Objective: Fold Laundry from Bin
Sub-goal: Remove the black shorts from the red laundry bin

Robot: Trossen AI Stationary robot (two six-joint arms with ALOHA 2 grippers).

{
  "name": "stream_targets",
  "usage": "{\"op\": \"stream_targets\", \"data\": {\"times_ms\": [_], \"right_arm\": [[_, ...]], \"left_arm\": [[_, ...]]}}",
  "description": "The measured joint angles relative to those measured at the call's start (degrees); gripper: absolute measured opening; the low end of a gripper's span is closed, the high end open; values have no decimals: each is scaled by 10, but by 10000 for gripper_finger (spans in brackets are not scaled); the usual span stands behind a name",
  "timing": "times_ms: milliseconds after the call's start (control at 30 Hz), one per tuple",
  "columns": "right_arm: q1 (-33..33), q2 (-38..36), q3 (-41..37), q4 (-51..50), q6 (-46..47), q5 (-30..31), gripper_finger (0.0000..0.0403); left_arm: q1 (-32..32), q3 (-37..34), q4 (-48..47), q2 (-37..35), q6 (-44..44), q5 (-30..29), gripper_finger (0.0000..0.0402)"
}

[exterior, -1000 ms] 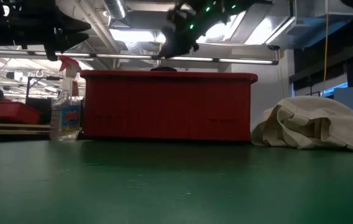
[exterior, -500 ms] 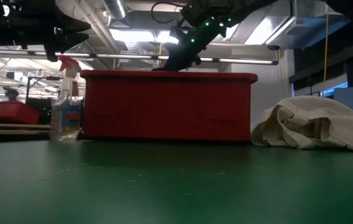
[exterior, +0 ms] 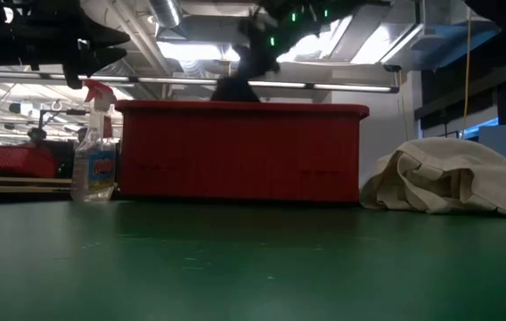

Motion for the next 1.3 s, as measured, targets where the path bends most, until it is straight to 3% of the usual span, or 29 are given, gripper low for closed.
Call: {"op": "stream_targets", "data": {"times_ms": [133, 300, 433, 733, 900, 1300], "right_arm": [[24, -28, 60, -28, -42, 11, 7], [54, -69, 126, -73, -63, 13, 18], [76, -104, 161, -125, -70, 13, 13], [131, -184, 176, -123, -78, 7, 19], [174, -219, 176, -112, -77, 5, 16], [314, -274, 176, -124, 0, -56, 18]], "left_arm": [[0, 0, -1, 0, -2, 0, 179], [0, 0, 0, 0, -3, 6, 179], [-10, 16, -10, 6, -2, 80, 179], [-39, 162, -145, 101, 60, 72, 179], [-40, 225, -146, 157, 60, 72, 179], [-40, 247, -176, 249, 57, 88, 179]]}}
